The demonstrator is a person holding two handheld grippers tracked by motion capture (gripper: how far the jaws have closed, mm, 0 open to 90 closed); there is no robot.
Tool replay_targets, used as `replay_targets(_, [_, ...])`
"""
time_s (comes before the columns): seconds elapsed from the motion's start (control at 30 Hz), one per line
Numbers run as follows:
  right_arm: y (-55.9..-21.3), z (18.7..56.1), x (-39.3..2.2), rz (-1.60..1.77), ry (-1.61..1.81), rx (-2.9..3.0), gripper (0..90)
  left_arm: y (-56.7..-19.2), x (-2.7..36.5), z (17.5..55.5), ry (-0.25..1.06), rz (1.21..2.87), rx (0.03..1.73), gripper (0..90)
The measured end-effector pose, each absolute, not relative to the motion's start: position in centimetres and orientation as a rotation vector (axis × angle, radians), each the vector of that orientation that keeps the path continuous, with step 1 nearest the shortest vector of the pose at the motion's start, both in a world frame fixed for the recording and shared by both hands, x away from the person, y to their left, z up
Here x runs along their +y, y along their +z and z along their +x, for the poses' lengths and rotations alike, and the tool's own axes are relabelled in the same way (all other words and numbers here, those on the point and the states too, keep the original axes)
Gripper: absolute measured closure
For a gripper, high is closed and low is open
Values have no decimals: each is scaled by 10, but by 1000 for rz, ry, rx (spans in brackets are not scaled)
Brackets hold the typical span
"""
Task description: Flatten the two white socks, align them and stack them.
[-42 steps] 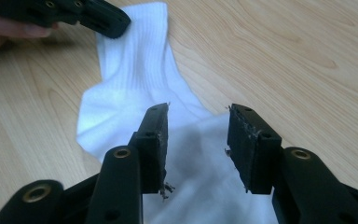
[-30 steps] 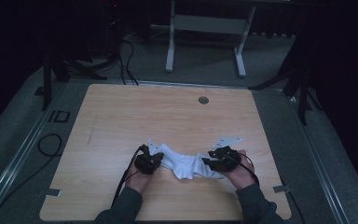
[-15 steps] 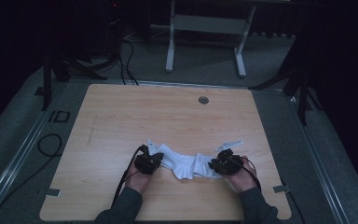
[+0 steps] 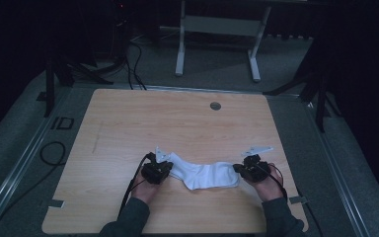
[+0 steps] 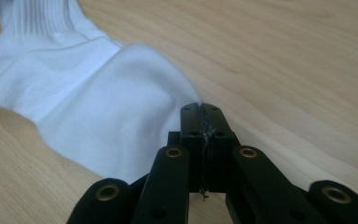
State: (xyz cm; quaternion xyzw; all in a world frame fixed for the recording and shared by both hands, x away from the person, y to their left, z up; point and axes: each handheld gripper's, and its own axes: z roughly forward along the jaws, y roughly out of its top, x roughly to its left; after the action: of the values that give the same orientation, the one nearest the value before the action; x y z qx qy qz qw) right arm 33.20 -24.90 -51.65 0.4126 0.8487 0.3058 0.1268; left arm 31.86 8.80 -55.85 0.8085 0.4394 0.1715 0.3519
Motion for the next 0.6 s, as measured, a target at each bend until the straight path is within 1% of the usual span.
replay_targets(0.33, [-494,331,-268,1222,948,2421,884,-558,90,320,418,2093,1132,898])
replay_targets(0.47, [-494,330,-266,1207,943,2446,882,-558,91,320,417,2093,1137,897])
replay_targets(0.6, [-503,331,-260,1205,912,2490,869,-558,91,319,415,2092,1142,897])
